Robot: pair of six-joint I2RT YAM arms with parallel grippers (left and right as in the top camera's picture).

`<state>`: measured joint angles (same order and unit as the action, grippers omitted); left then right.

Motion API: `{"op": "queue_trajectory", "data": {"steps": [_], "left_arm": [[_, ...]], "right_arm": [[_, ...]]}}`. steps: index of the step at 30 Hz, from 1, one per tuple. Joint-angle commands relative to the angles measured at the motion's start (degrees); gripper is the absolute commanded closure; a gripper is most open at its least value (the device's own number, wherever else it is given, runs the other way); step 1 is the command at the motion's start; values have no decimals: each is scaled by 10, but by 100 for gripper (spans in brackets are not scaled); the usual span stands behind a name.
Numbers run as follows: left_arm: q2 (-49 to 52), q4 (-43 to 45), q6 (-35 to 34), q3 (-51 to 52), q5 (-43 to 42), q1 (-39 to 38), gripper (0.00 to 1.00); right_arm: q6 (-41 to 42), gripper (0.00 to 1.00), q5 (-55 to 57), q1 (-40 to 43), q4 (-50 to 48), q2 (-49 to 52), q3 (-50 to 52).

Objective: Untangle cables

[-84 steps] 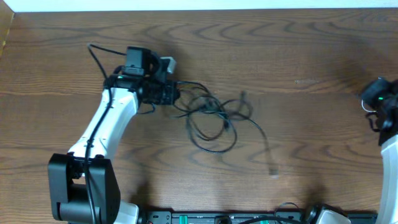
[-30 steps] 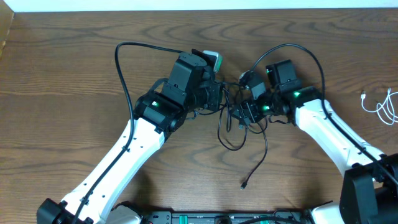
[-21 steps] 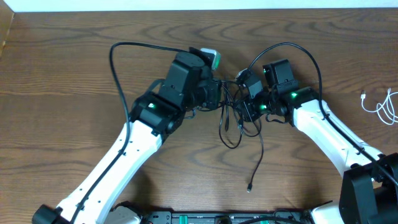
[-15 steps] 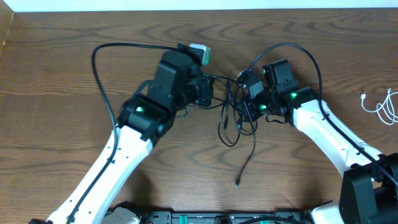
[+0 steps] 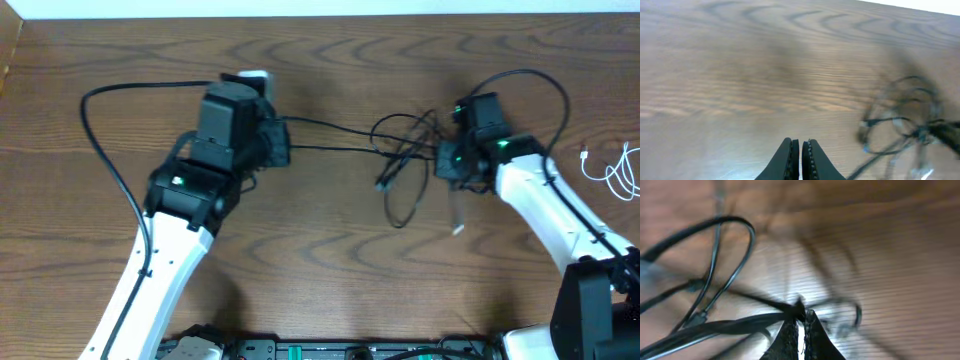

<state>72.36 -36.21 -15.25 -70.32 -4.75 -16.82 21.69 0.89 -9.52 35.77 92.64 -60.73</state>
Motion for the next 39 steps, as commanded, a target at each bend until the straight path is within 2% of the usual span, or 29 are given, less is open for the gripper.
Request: {"op": "queue_trajectory", "data": {"steps": [1, 10, 12, 15, 18, 22, 25, 26, 29, 34, 39], "left_arm": [[-6, 0, -10, -13, 42, 68, 93], [-5, 9, -16, -13, 17, 222, 92], [-5, 9, -16, -13, -45, 241, 93], [-2, 16, -16, -13, -210, 236, 92], [-2, 35, -14, -13, -335, 195, 92], [-2, 95, 9, -13, -436, 103, 93], [-1, 146, 14, -13, -441, 35, 93], [-1, 161, 21, -13, -441, 13, 92], [0, 188, 43, -13, -435, -38, 92], [0, 185, 45, -13, -372, -56, 93], [0, 184, 45, -13, -345, -52, 93]], "right_arm": [[40, 99, 99, 63, 12, 4, -3], [40, 99, 80, 163, 25, 4, -3], [22, 99, 6, 173, 14, 4, -3], [-65, 99, -193, 168, -26, 4, -3], [-137, 87, -363, 143, -60, 4, -3], [-188, 68, -420, 90, -66, 4, -3], [-236, 56, -419, 47, -65, 4, -3], [-243, 49, -419, 34, -66, 4, -3], [-244, 37, -413, 5, -78, 4, -3], [-243, 27, -402, -25, -92, 4, -3], [-243, 24, -324, -45, -52, 4, -1]]}}
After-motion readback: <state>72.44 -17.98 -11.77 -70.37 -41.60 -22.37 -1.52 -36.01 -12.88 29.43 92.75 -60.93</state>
